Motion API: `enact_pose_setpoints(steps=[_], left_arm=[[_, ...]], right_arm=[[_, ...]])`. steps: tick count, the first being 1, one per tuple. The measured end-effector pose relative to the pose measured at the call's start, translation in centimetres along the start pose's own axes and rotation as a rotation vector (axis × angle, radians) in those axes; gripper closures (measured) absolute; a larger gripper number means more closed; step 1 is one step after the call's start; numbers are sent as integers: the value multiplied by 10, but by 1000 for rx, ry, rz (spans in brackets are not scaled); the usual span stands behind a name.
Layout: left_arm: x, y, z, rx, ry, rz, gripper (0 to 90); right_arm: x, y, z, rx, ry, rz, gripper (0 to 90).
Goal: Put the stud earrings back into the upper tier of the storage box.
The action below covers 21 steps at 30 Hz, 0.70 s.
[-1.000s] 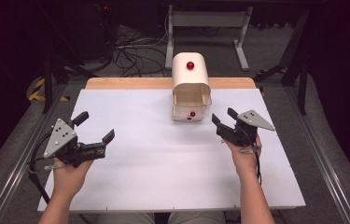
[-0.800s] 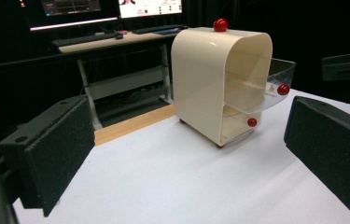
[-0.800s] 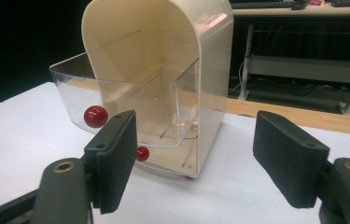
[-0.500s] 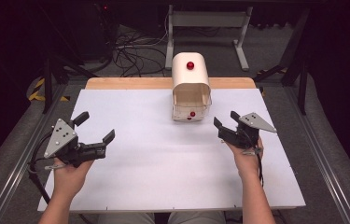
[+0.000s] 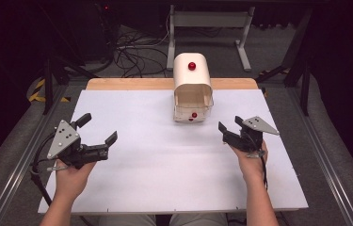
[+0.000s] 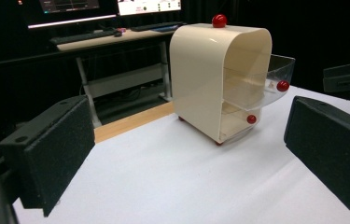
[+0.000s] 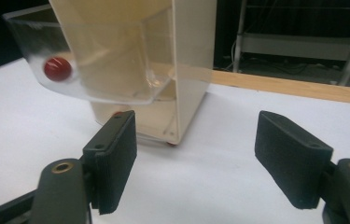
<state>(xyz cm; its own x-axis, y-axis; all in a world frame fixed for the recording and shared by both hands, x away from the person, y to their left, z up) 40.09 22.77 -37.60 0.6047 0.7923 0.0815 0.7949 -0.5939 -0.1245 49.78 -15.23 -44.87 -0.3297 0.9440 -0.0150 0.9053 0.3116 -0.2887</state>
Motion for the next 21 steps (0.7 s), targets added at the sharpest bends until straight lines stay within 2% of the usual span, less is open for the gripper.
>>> enact_pose_setpoints(steps=[3,8,15,21], left_arm=[[0,0,0,2,3,-1,24],[0,1,1,5,4,2,25],[0,0,1,3,3,0,25],[0,0,1,4,4,1,25]], right_arm=[[-5,4,8,29,-19,23,308],[-12,9,21,79,-20,47,322],[-14,15,34,141,-28,48,360],[-12,16,38,168,-40,44,428]])
Point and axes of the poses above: each handheld gripper's, and its own axes: y roughly forward along the jaws, z roughly out of its underside, x roughly to its left, the point moved 10 cm from there along y, roughly forward along the jaws, and after that the axes turned 6 degrees about z, right-handed, at the moved point
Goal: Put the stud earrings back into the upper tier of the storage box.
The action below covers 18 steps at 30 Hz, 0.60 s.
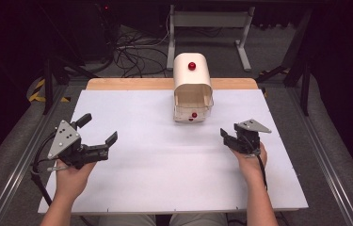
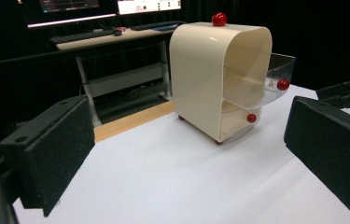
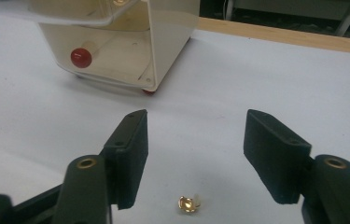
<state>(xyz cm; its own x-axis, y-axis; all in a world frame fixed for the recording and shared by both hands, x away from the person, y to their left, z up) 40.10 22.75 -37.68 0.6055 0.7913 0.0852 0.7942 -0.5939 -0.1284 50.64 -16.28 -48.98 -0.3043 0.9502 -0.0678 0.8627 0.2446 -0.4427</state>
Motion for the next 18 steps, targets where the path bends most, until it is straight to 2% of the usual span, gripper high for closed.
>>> enact_pose_setpoints(steps=[12,18], left_arm=[[0,0,0,2,0,2,25],[-1,0,0,3,2,3,25]], right_arm=[[-5,4,11,56,-7,22,591],[-8,10,19,95,-14,36,631]])
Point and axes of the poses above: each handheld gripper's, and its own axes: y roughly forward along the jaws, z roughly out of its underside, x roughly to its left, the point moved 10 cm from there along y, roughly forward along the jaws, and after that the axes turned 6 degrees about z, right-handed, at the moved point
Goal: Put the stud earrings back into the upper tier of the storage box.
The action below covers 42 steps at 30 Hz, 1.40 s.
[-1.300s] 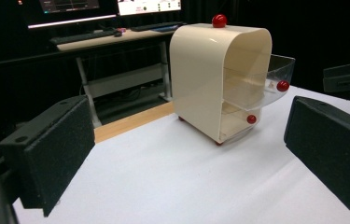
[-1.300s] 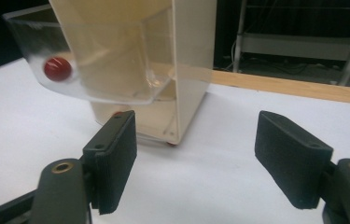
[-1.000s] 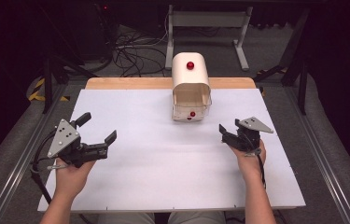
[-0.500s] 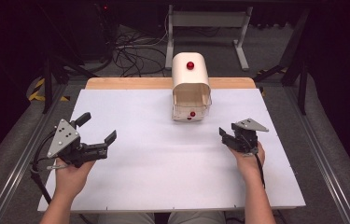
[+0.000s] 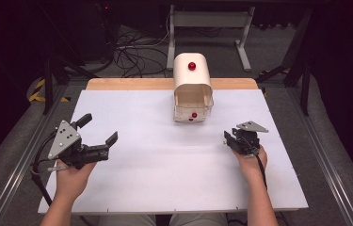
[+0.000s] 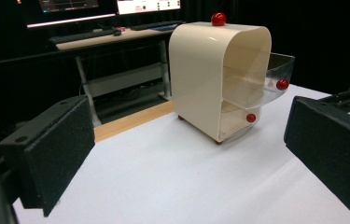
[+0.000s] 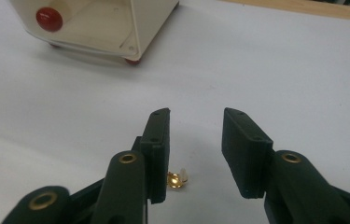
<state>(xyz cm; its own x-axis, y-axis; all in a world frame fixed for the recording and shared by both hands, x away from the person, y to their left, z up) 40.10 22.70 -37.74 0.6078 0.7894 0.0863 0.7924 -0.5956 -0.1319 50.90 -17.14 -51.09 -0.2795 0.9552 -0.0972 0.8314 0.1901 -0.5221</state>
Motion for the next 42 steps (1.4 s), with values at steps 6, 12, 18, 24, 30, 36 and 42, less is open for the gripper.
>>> enact_pose_setpoints(steps=[6,12,18,24,30,36,42], left_arm=[[1,0,0,-1,-3,-2,25],[1,0,1,-1,-3,-3,25],[1,0,1,2,-3,-3,25],[1,1,2,3,-6,-2,25],[1,1,2,3,-4,-3,25],[0,1,2,6,-4,-2,25],[0,1,2,6,-2,-2,25]], right_arm=[[1,5,6,34,-7,3,643],[2,9,12,64,-22,2,650],[3,11,16,87,-27,-3,654],[4,13,19,104,-31,-6,662],[2,13,21,111,-28,-7,681],[2,15,23,126,-30,-11,703],[4,15,25,131,-37,-21,714]])
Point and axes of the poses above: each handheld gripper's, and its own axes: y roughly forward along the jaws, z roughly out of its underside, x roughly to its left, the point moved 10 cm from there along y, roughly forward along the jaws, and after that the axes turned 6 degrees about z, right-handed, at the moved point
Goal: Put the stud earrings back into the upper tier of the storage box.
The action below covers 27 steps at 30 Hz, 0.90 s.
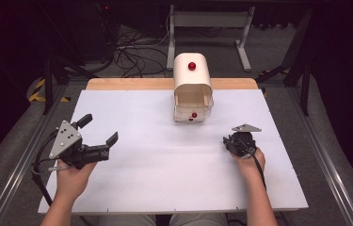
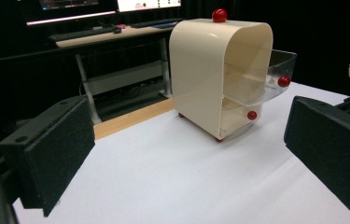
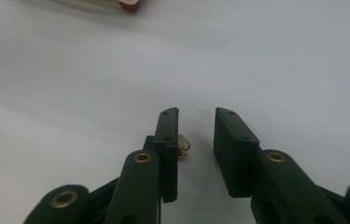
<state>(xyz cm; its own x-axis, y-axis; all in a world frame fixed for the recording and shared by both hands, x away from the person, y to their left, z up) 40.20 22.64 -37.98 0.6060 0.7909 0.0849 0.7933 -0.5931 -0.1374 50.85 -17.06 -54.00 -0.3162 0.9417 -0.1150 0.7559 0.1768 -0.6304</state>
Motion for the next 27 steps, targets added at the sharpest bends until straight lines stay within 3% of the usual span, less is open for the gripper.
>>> enact_pose_setpoints(steps=[6,21,27], left_arm=[[0,0,0,1,4,2,25],[-2,1,0,2,4,5,25],[-2,1,0,3,5,6,25]], right_arm=[[2,0,0,2,10,-18,733],[4,0,2,15,95,-78,825],[5,0,2,18,102,-82,835]])
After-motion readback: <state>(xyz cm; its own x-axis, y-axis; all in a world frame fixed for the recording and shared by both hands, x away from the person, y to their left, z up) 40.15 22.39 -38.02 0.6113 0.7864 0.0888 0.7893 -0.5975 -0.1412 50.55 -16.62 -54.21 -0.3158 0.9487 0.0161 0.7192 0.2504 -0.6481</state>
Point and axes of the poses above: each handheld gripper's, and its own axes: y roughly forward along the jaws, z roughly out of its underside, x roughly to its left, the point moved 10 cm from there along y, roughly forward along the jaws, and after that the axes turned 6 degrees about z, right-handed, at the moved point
